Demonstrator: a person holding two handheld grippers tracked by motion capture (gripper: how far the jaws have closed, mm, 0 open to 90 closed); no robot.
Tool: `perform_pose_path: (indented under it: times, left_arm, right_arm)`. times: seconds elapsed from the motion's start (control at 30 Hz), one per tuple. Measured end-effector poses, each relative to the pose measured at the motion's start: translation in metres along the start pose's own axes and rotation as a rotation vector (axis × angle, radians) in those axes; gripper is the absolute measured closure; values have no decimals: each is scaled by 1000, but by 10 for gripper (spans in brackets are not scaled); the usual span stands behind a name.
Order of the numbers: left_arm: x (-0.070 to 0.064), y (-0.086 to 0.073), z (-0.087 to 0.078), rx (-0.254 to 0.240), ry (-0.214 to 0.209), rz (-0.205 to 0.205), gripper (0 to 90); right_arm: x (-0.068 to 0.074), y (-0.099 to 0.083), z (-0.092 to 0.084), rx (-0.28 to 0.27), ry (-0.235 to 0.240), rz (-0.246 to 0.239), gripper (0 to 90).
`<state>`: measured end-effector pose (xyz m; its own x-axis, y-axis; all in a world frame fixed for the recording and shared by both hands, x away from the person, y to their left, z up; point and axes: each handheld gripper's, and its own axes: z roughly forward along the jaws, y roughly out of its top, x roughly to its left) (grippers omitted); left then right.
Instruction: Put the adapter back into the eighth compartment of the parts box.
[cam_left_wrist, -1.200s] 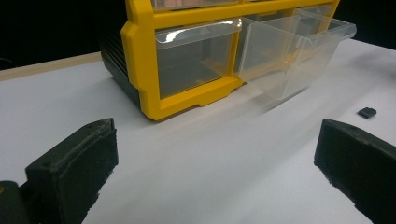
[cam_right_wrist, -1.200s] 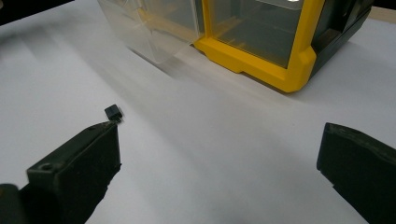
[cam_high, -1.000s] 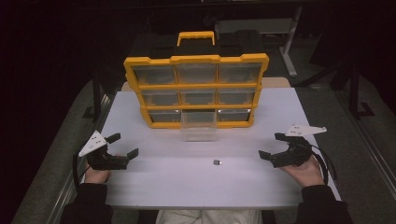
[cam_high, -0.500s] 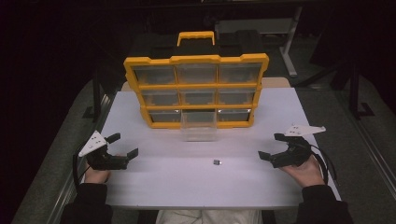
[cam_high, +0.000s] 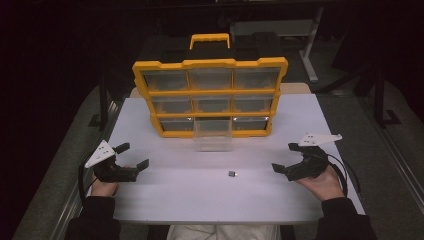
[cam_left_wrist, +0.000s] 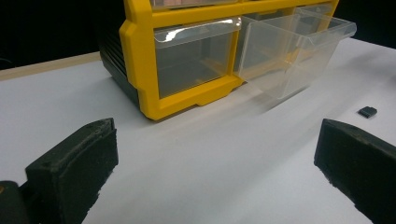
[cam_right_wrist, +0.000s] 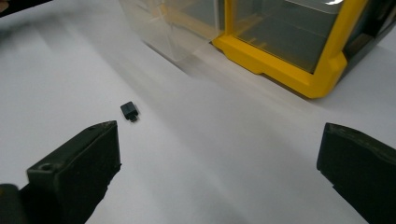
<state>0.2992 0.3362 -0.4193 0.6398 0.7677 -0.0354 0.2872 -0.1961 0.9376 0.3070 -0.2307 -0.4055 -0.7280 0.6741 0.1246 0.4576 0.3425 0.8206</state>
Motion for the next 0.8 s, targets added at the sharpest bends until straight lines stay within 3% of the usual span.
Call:
perform_pose_path:
  times: [0.8]
  left_arm:
    - [0, 0, 0, 2, 2, 5, 0]
  right_arm:
    - [27, 21, 26, 106, 84, -106, 0]
